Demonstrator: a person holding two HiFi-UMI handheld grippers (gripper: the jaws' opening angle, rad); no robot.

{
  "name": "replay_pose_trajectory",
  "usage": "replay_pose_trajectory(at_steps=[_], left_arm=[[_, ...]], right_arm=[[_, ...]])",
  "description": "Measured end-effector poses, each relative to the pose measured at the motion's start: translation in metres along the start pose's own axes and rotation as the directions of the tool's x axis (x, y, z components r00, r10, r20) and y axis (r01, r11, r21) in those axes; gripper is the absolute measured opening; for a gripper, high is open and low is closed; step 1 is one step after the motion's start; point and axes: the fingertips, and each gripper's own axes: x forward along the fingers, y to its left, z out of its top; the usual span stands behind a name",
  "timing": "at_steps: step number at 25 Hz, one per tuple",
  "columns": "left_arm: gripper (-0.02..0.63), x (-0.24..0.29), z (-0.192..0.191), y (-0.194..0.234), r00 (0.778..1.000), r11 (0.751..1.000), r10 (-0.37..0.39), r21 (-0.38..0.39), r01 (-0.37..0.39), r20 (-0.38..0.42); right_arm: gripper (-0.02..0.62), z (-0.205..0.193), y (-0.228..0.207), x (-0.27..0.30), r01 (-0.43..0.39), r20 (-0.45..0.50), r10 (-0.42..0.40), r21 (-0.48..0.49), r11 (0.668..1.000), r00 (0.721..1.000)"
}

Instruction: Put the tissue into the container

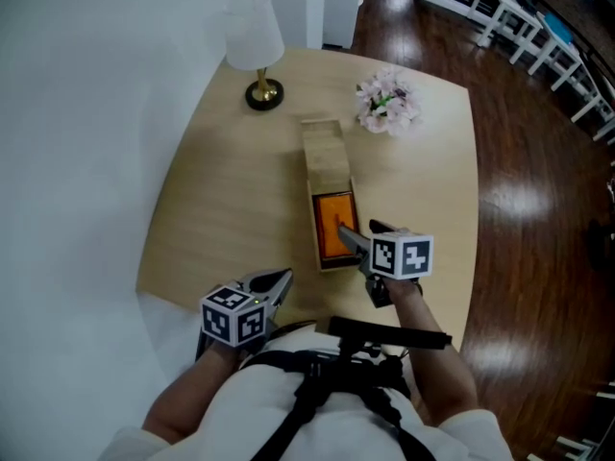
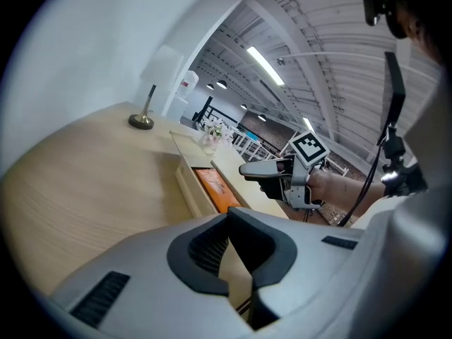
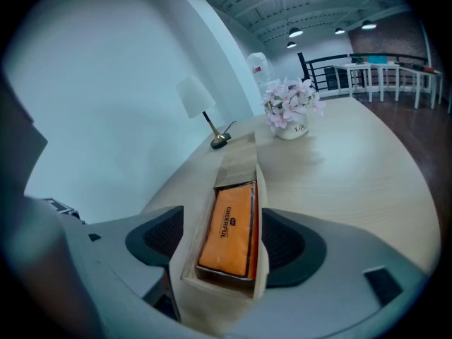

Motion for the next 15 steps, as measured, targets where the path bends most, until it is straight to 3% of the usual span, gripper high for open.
replay_pose_trajectory(at_steps=[15], left_arm=[[0.000,0.010,0.026,-0.043,0.995,0.993,-0.097,0.064,0.095,0.023]], right_arm=[[0.356,-0.012,-0.029,-0.099,0.040,0.183,-0.052,0.071,0.997,0.982]])
